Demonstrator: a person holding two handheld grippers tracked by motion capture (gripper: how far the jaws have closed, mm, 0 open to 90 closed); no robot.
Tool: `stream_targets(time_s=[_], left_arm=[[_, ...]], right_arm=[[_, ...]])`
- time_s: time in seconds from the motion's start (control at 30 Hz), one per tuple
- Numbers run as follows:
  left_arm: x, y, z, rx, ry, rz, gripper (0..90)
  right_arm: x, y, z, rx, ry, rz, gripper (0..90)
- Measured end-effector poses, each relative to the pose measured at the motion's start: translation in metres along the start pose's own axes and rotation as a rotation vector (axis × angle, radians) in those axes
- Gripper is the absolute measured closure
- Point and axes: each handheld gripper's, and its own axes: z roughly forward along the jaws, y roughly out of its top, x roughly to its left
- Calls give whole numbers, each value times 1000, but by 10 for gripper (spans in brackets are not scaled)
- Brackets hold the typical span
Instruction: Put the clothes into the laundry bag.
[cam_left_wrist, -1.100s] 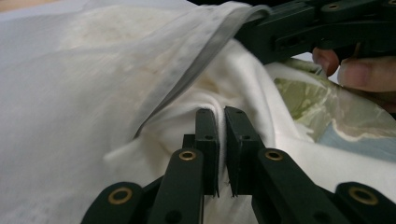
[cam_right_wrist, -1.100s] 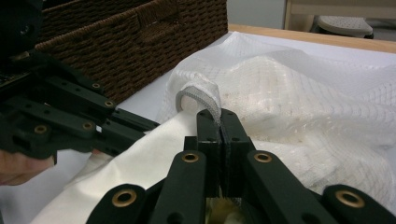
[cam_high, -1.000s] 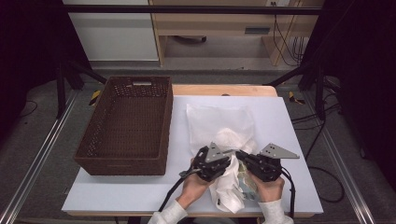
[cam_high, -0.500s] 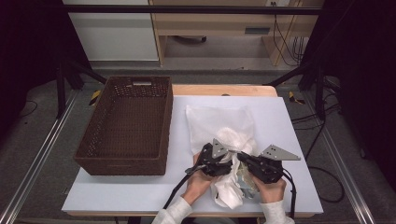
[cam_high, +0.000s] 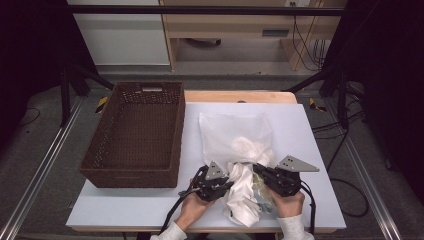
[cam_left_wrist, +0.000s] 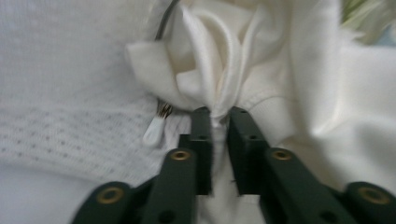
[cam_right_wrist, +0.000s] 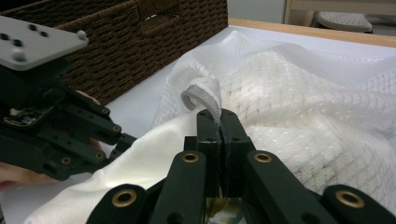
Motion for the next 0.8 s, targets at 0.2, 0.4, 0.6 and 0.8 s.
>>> stream_targets(time_s=[0.2, 0.4, 0.6, 0.8], left_arm=[[-22, 33, -3, -81, -67, 63, 851], [-32, 49, 42, -22, -20, 103, 849], [-31, 47, 52, -29, -2, 86, 844], [-33, 47, 30, -53, 49, 50, 536]], right_arm=[[-1, 1, 0, -16, 17, 14, 889], [-2, 1, -2, -23, 10, 16, 889], [-5, -1, -3, -16, -8, 27, 889], [-4, -1, -1, -10, -18, 13, 889]])
